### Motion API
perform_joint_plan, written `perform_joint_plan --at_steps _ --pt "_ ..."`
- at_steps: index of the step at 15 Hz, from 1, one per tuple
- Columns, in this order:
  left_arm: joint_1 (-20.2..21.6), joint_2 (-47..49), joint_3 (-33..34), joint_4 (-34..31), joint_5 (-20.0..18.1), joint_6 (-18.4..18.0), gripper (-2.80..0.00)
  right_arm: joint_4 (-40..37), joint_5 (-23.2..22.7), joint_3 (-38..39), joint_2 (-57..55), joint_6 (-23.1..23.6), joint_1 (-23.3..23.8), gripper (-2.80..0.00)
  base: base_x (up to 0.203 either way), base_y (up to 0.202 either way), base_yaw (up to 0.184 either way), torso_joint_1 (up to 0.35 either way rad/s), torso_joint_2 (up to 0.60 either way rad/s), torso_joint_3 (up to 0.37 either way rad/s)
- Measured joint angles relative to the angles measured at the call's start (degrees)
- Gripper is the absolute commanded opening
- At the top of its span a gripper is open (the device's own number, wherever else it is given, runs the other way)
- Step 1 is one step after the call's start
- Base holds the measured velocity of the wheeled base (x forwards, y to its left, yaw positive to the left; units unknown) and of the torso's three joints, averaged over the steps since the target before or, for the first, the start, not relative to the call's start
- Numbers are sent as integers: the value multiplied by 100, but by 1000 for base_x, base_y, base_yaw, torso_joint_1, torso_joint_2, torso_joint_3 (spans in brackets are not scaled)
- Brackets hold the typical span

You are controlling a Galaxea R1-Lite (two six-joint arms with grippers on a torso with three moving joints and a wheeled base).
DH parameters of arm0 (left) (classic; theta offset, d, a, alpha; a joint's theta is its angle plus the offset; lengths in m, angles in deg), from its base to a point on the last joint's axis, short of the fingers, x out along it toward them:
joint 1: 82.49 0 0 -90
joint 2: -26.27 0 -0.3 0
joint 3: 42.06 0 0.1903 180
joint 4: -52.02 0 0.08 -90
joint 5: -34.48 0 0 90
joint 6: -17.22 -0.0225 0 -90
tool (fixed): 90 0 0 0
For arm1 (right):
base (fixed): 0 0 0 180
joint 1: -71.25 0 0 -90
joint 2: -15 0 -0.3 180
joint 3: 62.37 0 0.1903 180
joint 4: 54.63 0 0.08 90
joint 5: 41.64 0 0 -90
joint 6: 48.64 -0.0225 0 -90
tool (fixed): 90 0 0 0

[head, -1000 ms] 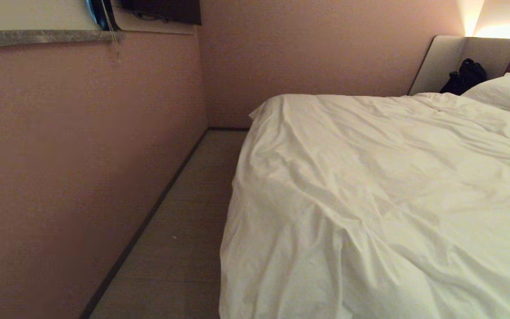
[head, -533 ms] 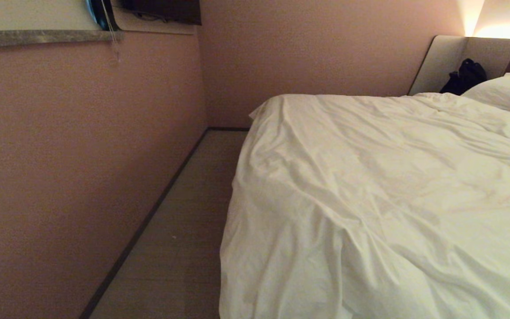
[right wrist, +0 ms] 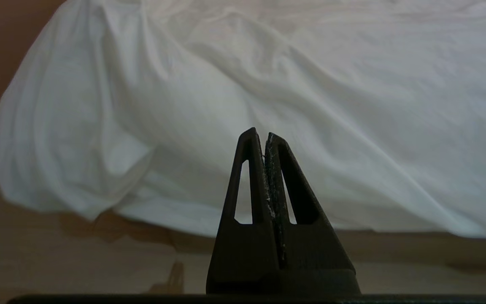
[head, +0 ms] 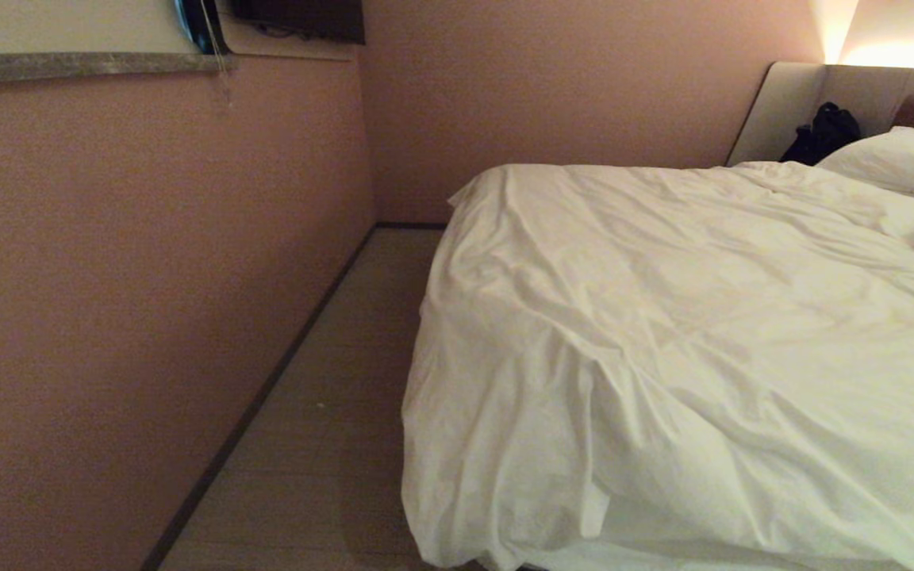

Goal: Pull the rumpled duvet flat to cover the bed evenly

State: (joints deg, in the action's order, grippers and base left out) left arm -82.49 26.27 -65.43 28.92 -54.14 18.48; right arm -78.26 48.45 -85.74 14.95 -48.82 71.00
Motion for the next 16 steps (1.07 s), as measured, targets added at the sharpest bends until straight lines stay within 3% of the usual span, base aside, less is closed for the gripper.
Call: perform_joint_plan --at_steps 8,16 --pt "0 0 0 6 9 85 -280 2 0 0 0 0 0 -280 -181 0 1 0 2 2" --pt "0 0 0 4 -1 33 -280 0 1 0 2 -2 0 -280 0 0 0 0 0 0"
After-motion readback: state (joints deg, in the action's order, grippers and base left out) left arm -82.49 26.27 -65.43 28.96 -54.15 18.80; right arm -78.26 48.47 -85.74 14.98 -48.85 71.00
